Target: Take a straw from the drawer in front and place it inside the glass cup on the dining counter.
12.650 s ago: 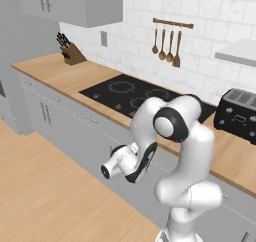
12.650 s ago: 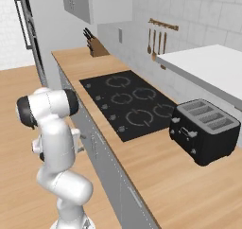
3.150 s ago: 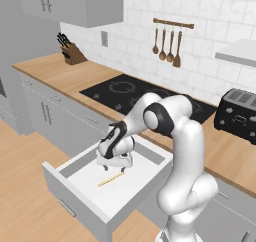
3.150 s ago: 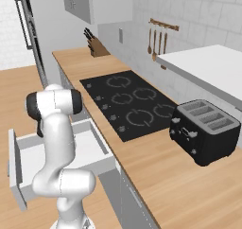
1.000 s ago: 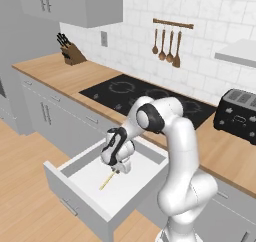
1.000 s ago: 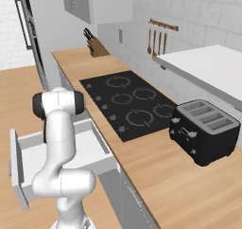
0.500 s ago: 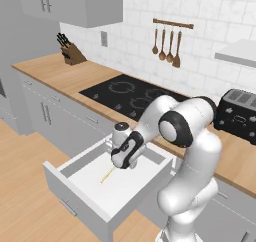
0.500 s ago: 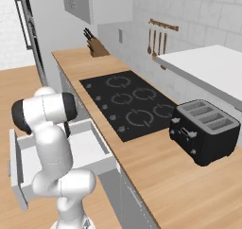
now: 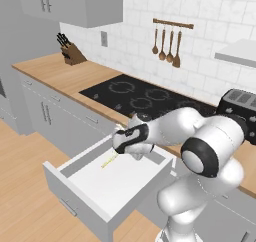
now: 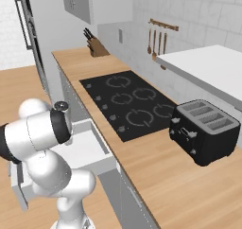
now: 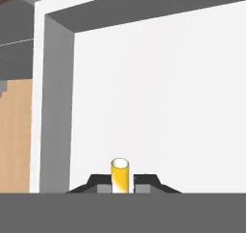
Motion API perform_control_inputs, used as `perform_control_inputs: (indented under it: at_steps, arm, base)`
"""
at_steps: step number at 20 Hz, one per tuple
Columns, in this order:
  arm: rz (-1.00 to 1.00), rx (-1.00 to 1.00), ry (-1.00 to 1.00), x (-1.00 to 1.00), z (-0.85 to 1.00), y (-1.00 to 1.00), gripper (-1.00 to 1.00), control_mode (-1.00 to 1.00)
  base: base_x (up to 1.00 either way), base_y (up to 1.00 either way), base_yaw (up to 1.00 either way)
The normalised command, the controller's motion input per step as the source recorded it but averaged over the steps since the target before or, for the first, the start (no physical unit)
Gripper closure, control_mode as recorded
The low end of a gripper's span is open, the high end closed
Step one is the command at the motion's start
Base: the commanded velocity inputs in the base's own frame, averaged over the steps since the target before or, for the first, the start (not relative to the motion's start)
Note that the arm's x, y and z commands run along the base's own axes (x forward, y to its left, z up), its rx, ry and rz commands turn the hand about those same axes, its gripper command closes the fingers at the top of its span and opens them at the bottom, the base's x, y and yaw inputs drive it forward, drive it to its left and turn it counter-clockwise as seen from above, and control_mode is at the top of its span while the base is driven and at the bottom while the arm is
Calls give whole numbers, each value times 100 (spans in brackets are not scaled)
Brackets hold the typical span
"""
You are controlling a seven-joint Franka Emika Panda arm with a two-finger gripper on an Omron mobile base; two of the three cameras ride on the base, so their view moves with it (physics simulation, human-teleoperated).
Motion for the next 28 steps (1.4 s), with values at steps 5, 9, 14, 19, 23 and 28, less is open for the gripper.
perform_control_inputs:
  at_steps: [5,9,14,19,23,28]
  arm:
    - [0,10,1,59,100,17,100,-100]
    - [0,0,2,37,100,8,100,-100]
    - [6,-7,1,8,100,0,100,-100]
    - [15,-19,0,-15,100,-18,100,-100]
    - [26,-21,2,-27,60,-57,100,-100]
    - [21,-9,7,-11,7,-57,100,-100]
  base:
    - [0,0,0]
    - [0,0,0]
    - [0,0,0]
    - [0,0,0]
    - [0,0,0]
    - [0,0,0]
